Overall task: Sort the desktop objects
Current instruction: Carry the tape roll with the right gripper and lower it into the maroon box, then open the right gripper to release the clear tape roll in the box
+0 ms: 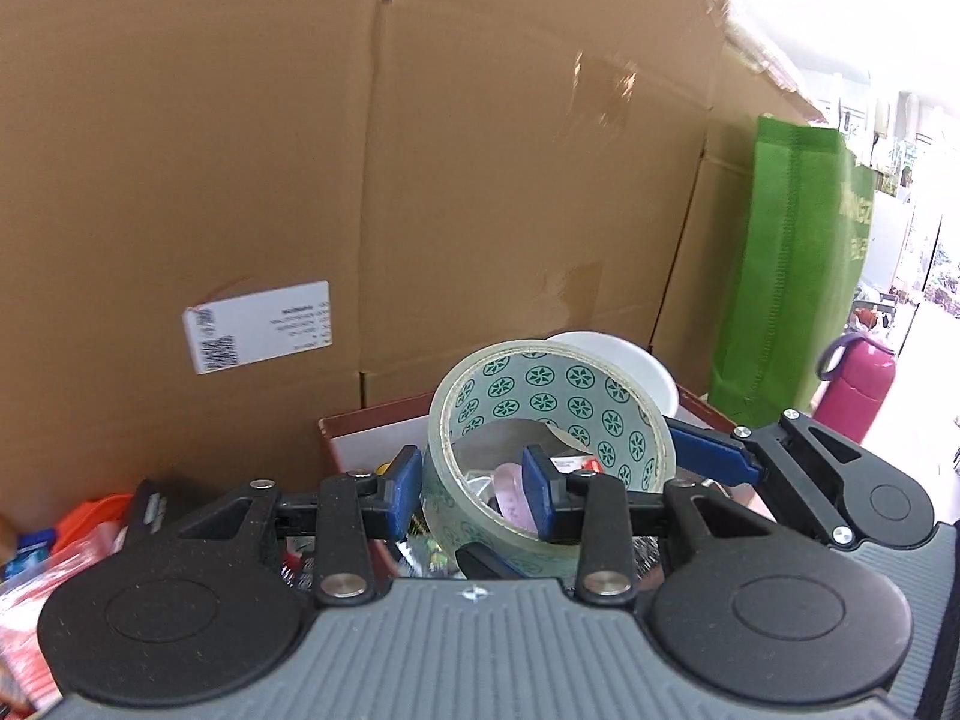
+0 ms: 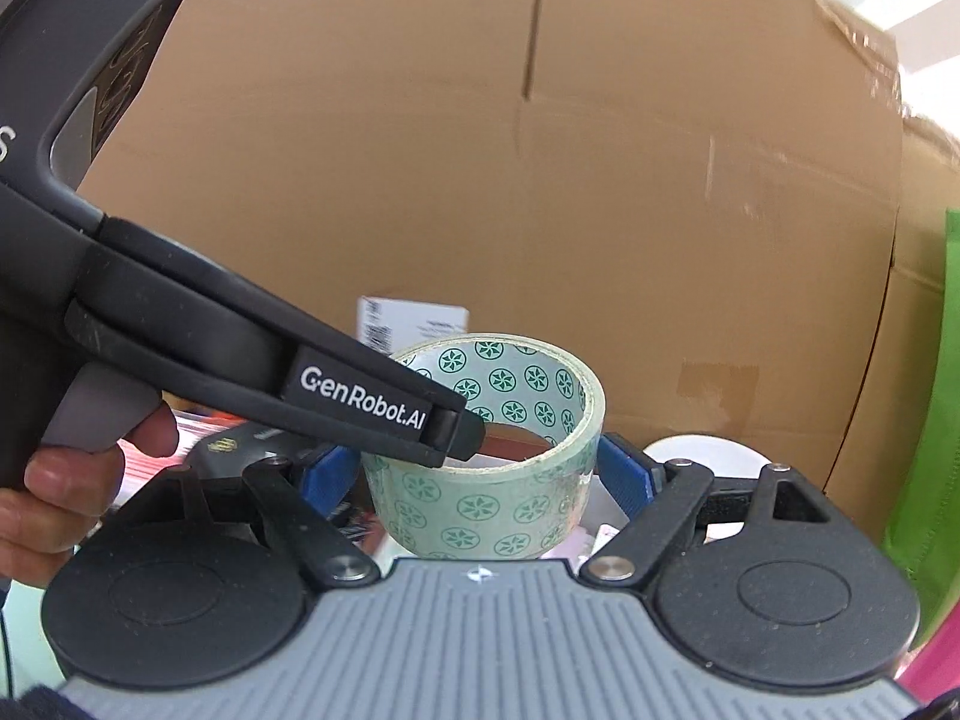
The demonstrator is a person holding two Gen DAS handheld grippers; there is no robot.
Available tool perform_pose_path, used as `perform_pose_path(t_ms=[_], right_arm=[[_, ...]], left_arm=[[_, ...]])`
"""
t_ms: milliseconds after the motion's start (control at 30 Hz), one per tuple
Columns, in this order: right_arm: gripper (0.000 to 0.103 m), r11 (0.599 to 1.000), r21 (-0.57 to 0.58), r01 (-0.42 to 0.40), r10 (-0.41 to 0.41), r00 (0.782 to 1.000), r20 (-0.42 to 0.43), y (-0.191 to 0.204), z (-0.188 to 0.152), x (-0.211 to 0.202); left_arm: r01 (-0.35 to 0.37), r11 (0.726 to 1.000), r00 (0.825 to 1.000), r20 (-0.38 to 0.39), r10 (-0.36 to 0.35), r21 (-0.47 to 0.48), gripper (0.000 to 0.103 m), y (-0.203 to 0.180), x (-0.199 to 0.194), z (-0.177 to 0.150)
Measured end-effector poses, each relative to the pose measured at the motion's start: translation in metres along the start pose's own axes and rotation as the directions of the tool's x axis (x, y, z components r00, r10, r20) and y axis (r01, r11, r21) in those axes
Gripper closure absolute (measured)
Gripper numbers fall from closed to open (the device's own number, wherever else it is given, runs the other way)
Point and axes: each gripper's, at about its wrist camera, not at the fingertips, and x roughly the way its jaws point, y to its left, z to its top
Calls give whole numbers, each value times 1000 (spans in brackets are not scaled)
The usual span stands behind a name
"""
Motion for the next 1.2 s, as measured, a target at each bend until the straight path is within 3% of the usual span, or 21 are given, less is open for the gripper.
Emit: perform_pose_path(t_ms=[400,700,967,1067,1200], right_arm=[[19,994,96,-52,66,987,-148,-43,-11,82],[19,994,96,-60,81,971,-226,-33,-9,107],[17,997,46,-61,72,953,-294,-22,-8,107],[13,995,81,-54,76,952,-298,-24,-10,101],[7,993,113,-30,63,952,-300,-24,-12,91]], left_arm=[[-33,999,993,-118,30,-22,65,25,70,8],[-40,999,990,-139,36,-26,65,35,82,7],[15,995,995,-97,-25,-103,15,45,66,3],[-10,994,996,-87,0,-107,9,44,60,1],[-18,991,992,-125,2,-131,8,46,56,-6]])
